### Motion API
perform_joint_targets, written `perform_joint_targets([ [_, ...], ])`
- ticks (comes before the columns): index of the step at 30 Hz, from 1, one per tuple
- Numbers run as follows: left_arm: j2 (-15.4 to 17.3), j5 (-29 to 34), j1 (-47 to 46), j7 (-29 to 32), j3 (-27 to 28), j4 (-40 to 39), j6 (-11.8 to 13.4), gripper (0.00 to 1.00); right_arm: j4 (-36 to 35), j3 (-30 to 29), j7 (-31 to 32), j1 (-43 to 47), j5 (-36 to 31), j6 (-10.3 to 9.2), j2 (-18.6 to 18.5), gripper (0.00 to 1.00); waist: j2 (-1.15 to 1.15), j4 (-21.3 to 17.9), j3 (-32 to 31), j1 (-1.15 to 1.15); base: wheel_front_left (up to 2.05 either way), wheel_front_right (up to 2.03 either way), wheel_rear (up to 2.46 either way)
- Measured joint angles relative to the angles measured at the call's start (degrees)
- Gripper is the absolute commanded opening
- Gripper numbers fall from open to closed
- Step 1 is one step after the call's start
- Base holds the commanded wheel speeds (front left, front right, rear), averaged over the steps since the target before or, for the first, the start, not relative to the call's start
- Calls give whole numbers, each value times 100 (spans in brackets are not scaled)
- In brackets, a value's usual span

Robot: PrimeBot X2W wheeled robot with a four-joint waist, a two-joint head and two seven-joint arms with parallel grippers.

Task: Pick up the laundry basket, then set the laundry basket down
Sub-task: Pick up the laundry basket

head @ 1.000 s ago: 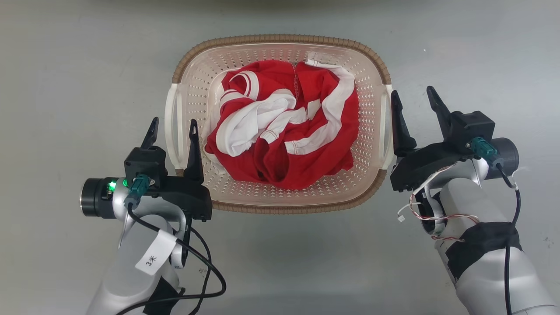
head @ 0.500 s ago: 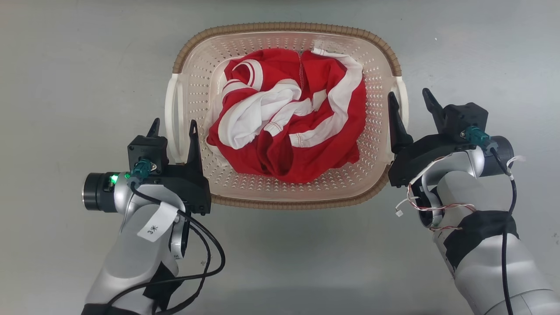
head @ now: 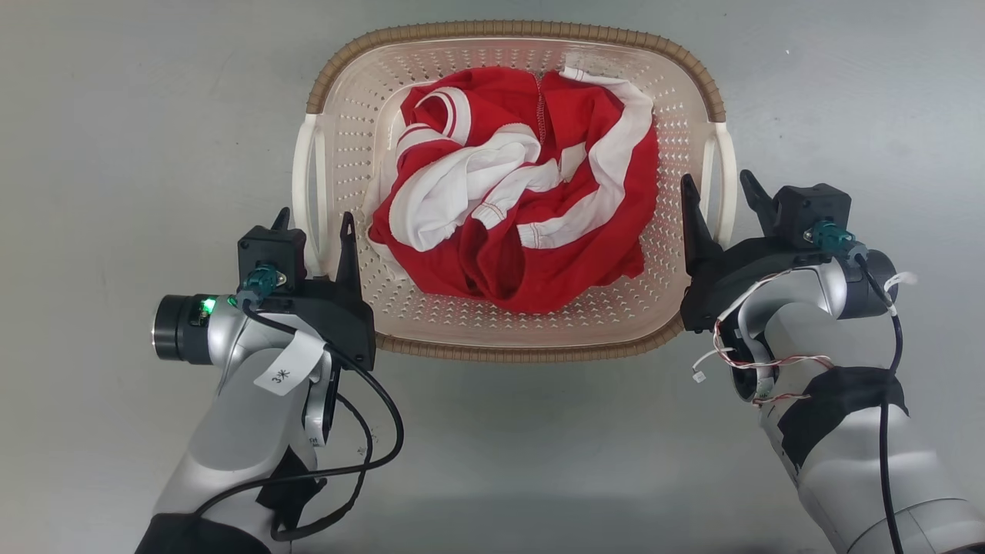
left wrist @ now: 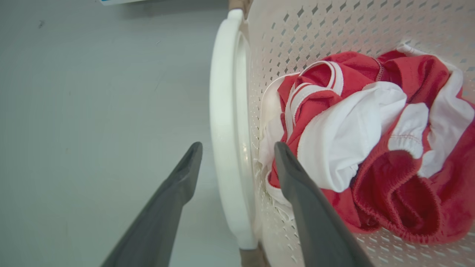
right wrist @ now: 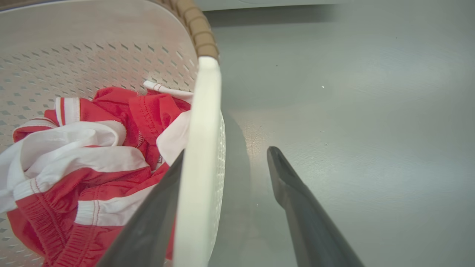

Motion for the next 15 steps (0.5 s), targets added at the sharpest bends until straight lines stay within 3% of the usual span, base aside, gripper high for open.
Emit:
perform_joint_targets([
  [15, -5, -325, -239, 0, -252, 386, 0, 100, 137, 501, 52, -281, 375, -96, -1, 100, 0, 67, 6, 0, 0, 0, 0],
])
